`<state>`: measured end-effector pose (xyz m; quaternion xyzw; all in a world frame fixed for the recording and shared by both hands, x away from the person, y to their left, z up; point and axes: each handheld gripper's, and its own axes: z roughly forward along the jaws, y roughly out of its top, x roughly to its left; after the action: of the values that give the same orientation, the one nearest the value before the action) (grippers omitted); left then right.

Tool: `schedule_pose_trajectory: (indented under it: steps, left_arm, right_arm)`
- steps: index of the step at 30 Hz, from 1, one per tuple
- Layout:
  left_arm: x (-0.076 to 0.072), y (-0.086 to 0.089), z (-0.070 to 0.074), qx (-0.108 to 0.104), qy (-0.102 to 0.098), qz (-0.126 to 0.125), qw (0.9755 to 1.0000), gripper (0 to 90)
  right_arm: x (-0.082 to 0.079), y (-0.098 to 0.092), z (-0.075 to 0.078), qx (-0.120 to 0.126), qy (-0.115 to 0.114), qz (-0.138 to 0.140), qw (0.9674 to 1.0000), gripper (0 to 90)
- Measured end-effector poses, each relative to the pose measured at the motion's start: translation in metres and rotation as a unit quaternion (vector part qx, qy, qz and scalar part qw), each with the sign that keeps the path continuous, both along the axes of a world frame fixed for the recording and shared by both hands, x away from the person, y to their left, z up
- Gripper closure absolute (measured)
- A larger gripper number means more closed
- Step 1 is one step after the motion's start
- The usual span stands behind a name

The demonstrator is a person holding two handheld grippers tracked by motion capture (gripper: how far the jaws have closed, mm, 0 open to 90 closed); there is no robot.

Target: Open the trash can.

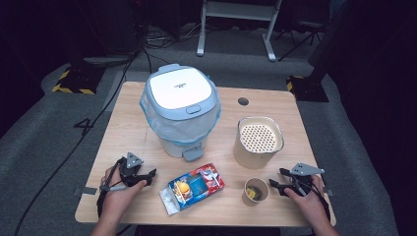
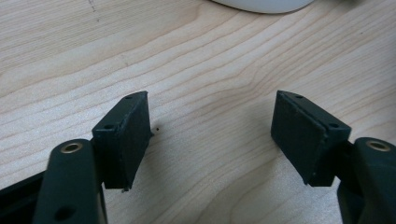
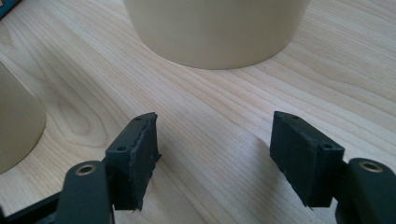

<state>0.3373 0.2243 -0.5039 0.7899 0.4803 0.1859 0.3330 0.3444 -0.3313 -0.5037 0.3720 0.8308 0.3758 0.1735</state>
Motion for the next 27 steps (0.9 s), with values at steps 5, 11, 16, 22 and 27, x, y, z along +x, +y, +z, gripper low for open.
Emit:
schedule_pose_trajectory:
  steps: [5, 11, 16, 22, 27]
  left_arm:
    - [0.001, 0.000, 0.000, 0.002, 0.000, -0.002, 1.0000, 28.4]
    - [0.001, 0.001, 0.000, -0.003, -0.005, -0.012, 0.9999, 37.4]
    - [0.000, 0.006, 0.003, -0.009, 0.006, -0.022, 0.9997, 41.2]
    - [-0.004, 0.013, 0.020, -0.018, 0.002, -0.043, 0.9989, 44.2]
    - [-0.006, 0.010, 0.033, -0.030, -0.003, -0.077, 0.9966, 47.2]
  right_arm:
    - [0.000, 0.000, 0.000, 0.000, 0.000, 0.000, 1.0000, 32.2]
    - [0.000, 0.000, 0.000, 0.001, 0.000, 0.000, 1.0000, 32.2]
    - [0.000, 0.000, 0.000, 0.001, 0.001, 0.000, 1.0000, 32.2]
    - [0.000, 0.000, 0.000, 0.003, 0.001, 0.000, 1.0000, 32.5]
    - [0.000, 0.000, 0.000, 0.003, 0.001, 0.000, 1.0000, 32.8]
